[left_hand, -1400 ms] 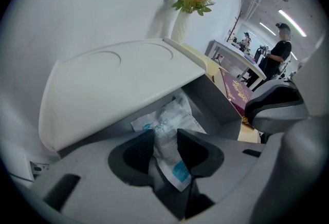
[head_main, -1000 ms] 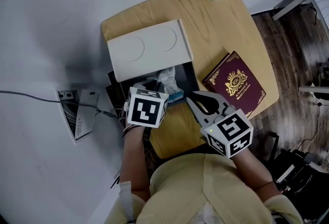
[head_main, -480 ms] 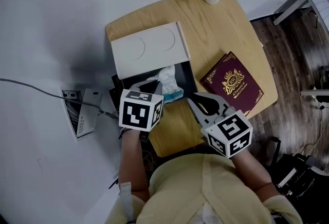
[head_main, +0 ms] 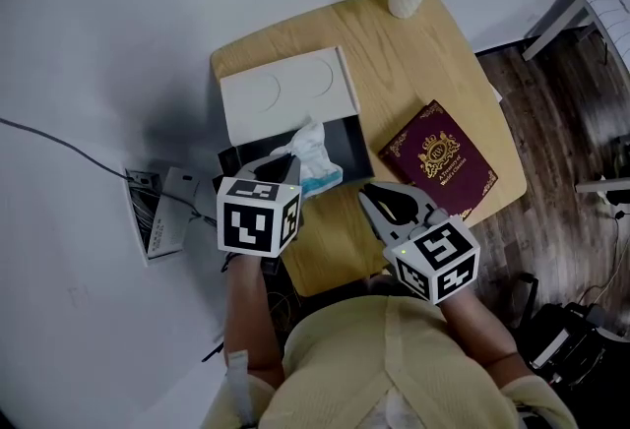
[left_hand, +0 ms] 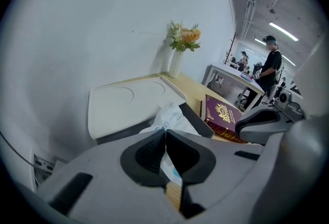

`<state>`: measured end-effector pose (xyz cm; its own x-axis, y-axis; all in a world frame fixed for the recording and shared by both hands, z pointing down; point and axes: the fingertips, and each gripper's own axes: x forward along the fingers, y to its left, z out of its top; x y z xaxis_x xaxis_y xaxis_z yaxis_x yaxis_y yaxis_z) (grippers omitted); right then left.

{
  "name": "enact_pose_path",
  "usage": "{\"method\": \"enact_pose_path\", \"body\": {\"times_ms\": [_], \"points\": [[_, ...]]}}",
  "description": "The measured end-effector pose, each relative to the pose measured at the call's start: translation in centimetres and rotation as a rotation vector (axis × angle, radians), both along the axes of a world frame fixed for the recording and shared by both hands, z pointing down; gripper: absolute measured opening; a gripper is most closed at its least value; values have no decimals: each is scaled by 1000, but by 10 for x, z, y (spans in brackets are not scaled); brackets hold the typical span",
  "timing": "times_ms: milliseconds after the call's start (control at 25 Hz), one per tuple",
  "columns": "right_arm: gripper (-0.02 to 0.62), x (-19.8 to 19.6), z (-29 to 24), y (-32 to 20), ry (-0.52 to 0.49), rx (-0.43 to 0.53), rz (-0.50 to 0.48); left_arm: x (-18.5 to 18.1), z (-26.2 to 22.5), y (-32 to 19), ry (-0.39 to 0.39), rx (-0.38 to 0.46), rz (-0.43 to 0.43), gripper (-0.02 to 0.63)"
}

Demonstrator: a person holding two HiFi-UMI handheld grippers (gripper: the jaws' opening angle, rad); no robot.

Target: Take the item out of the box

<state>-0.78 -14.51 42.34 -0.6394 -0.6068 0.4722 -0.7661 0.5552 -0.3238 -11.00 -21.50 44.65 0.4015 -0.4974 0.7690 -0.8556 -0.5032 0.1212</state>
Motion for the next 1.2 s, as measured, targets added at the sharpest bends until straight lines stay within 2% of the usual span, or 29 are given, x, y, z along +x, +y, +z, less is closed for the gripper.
{"method": "enact_pose_path", "body": {"times_ms": [480, 840, 1200], "points": [[34, 0, -7, 24, -11, 30, -26, -2, -30, 37, 29, 134, -54, 26], [34, -4, -10, 44, -20, 43, -59, -8, -36, 76, 45, 162, -107, 27], [34, -5, -5, 56, -16, 40, -67, -13, -25, 108, 36, 144, -134, 26]]}}
